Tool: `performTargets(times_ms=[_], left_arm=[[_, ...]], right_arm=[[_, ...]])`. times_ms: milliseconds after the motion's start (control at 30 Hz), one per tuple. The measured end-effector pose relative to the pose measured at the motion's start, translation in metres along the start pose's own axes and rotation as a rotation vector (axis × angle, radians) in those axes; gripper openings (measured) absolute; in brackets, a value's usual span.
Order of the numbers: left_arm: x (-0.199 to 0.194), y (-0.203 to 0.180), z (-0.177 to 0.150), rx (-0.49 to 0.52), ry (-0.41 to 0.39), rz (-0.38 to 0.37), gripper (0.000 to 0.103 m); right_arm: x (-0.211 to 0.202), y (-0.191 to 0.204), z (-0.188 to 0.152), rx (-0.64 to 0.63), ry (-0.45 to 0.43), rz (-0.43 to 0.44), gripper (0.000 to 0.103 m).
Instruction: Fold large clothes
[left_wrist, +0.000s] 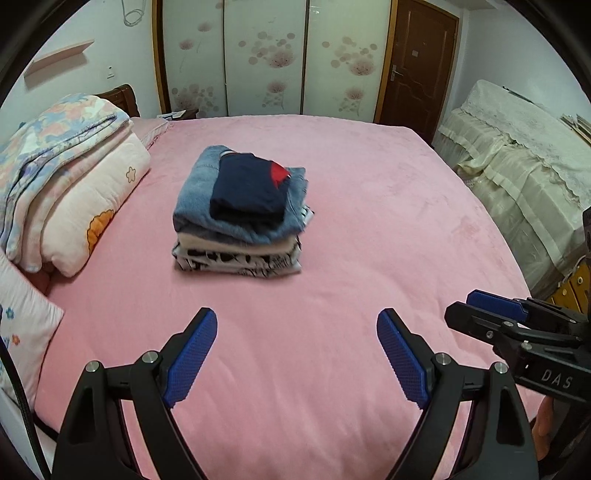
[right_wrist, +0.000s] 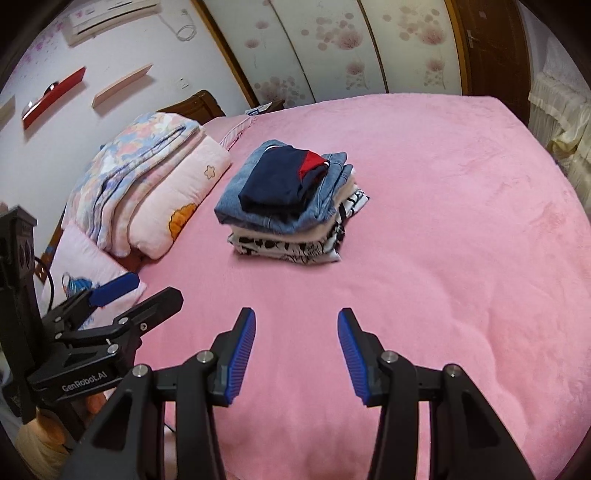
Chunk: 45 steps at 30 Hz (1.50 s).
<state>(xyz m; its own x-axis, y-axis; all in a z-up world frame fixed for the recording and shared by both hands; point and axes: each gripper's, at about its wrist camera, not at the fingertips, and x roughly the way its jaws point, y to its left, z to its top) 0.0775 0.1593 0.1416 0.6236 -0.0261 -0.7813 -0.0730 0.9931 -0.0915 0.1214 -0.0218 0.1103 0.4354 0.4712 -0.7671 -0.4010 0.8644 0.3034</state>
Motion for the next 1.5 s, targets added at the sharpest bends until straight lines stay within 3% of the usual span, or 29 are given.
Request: performTargets(times_ms=[433, 667, 867, 1500], left_arm=[[-0.05, -0.053, -0.082, 0.034, -0.071, 0.075, 0.088], [-0.051, -0.068, -0.116, -0.014, -0.075, 0.052, 0.088], [-0.048, -0.081, -0.14, -0.028, -0.056, 0.029, 0.088], [-0.03, -0.1, -0.173, -0.01, 0.031, -0.01, 0.088]], right_arm=[[-0.07, -0.01, -0.097, -0.043, -0.078, -0.11, 0.047], [-0.08, -0.036, -0.141, 0.035, -0.074, -0.13, 0.047], [-0.09, -0.052, -0.175, 0.084, -0.132, -0.159, 0.047], [-0.088, -0.052, -0.206, 0.039, -0.109, -0.193, 0.047]])
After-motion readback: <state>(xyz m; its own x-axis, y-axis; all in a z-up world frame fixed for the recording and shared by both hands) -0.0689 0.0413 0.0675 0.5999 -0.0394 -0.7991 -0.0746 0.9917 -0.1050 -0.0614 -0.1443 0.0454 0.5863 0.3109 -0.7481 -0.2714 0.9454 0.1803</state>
